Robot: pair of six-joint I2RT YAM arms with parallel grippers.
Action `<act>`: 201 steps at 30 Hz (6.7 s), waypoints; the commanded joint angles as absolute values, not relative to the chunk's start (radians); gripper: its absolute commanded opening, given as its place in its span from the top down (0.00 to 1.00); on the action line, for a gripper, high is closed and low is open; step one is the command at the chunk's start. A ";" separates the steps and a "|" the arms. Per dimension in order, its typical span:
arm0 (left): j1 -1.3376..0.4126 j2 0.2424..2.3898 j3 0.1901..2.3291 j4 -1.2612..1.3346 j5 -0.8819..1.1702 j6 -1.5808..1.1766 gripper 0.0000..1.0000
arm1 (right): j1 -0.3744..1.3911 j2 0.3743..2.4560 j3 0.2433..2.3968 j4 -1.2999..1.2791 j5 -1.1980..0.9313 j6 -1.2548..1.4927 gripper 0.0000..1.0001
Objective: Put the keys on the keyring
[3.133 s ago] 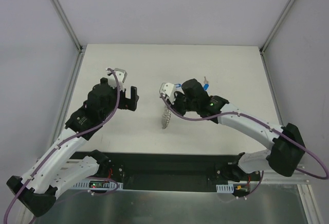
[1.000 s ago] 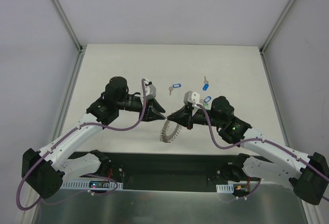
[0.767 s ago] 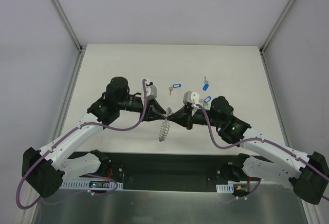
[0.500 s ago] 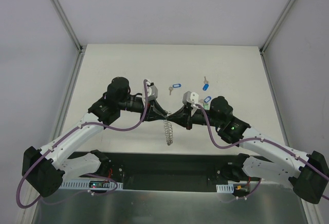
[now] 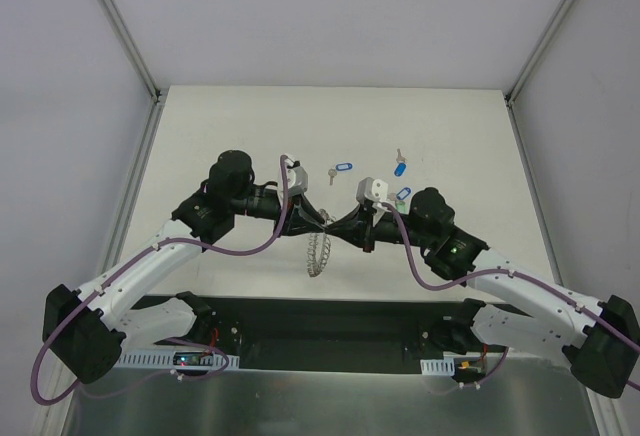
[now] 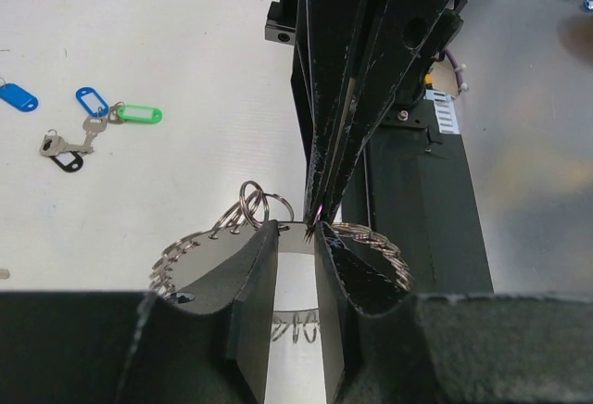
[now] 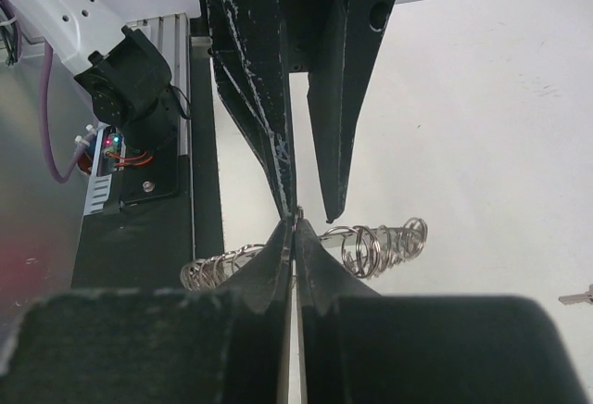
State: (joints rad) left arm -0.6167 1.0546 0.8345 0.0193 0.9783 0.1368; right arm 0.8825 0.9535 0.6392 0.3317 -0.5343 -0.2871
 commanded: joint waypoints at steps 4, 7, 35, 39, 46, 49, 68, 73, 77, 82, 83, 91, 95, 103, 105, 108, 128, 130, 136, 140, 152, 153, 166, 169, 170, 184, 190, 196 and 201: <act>-0.637 1.068 0.822 0.051 0.960 0.130 0.79 | 0.891 0.925 0.660 0.454 -0.540 -0.265 0.99; -0.637 1.072 0.821 0.051 0.956 0.127 0.79 | 0.893 0.928 0.660 0.462 -0.541 -0.262 0.99; -0.664 1.095 0.830 0.051 0.966 0.110 1.00 | 0.896 0.931 0.649 0.497 -0.511 -0.242 0.95; -0.664 1.074 0.818 0.051 0.920 0.124 1.00 | 0.897 0.908 0.643 0.486 -0.485 -0.233 0.74; -0.664 1.008 0.798 0.026 0.790 0.178 1.00 | 0.896 0.845 0.646 0.387 -0.347 -0.230 0.31; -0.663 0.983 0.796 0.005 0.700 0.201 1.00 | 0.896 0.801 0.656 0.304 -0.226 -0.224 0.20; -0.667 0.767 0.782 -0.293 0.167 0.265 1.00 | 0.569 0.932 0.776 -0.298 0.244 -0.006 0.13; -0.667 0.791 0.788 -0.293 0.178 0.259 1.00 | 0.485 1.106 0.801 -0.267 0.181 0.028 0.19; -0.667 0.799 0.788 -0.290 0.199 0.239 1.00 | 0.471 1.250 0.833 -0.258 0.178 0.037 0.27; -0.667 0.775 0.776 -0.278 0.207 0.242 1.00 | 0.472 1.425 0.884 -0.264 0.209 0.046 0.33; -0.667 0.770 0.773 -0.275 0.209 0.242 1.00 | 0.471 1.443 0.902 -0.268 0.215 0.048 0.35; -0.667 0.755 0.770 -0.265 0.219 0.239 1.00 | 0.471 1.595 0.966 -0.304 0.244 0.049 0.41; -0.667 0.752 0.770 -0.264 0.225 0.238 1.00 | 0.466 1.635 0.985 -0.310 0.252 0.058 0.47; -0.667 0.729 0.765 -0.264 0.222 0.239 1.00 | 0.443 1.697 1.000 -0.316 0.226 0.072 0.50; -0.667 0.724 0.765 -0.262 0.224 0.238 1.00 | 0.442 1.700 1.000 -0.319 0.225 0.072 0.51; -0.667 0.722 0.764 -0.262 0.225 0.239 1.00 | 0.439 1.704 0.996 -0.324 0.212 0.075 0.51; -0.666 0.729 0.762 -0.261 0.236 0.235 1.00 | 0.573 1.603 0.888 -0.394 0.212 0.104 0.78; -0.667 0.729 0.764 -0.261 0.238 0.236 1.00 | 0.607 1.598 0.884 -0.403 0.209 0.106 0.78; -0.666 0.723 0.764 -0.261 0.235 0.235 1.00 | 0.805 1.572 0.882 -0.416 0.213 0.060 0.77; -0.667 0.729 0.764 -0.261 0.236 0.235 1.00 | 0.920 1.563 0.888 -0.460 0.201 0.006 0.74; -0.667 0.744 0.762 -0.261 0.224 0.235 1.00 | 0.965 1.330 0.894 -0.485 0.251 0.115 0.46; -0.667 0.744 0.762 -0.261 0.222 0.236 1.00 | 0.962 1.321 0.893 -0.476 0.262 0.141 0.47; -0.666 0.732 0.759 -0.259 0.219 0.236 1.00 | 0.874 1.417 0.805 -0.265 0.296 0.483 0.61; -0.666 0.730 0.758 -0.259 0.221 0.239 1.00 | 0.858 1.448 0.790 -0.232 0.279 0.500 0.64; -0.666 0.729 0.759 -0.259 0.221 0.238 1.00 | 0.856 1.457 0.788 -0.227 0.275 0.503 0.64; -0.667 0.715 0.759 -0.258 0.230 0.233 1.00 | 0.836 1.514 0.750 -0.179 0.222 0.532 0.72; -0.666 0.709 0.758 -0.258 0.233 0.230 1.00 | 0.836 1.496 0.741 -0.164 0.189 0.534 0.78; -0.667 0.715 0.758 -0.258 0.232 0.230 1.00 | 0.836 1.503 0.741 -0.164 0.179 0.535 0.85; -0.667 0.709 0.758 -0.258 0.232 0.233 1.00 | 0.835 1.482 0.753 -0.173 0.176 0.511 0.97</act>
State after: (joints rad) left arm -0.6559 0.7284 0.7563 -0.3183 0.2256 0.2466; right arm 0.8364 1.5108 0.7460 -0.1669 0.1921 0.5152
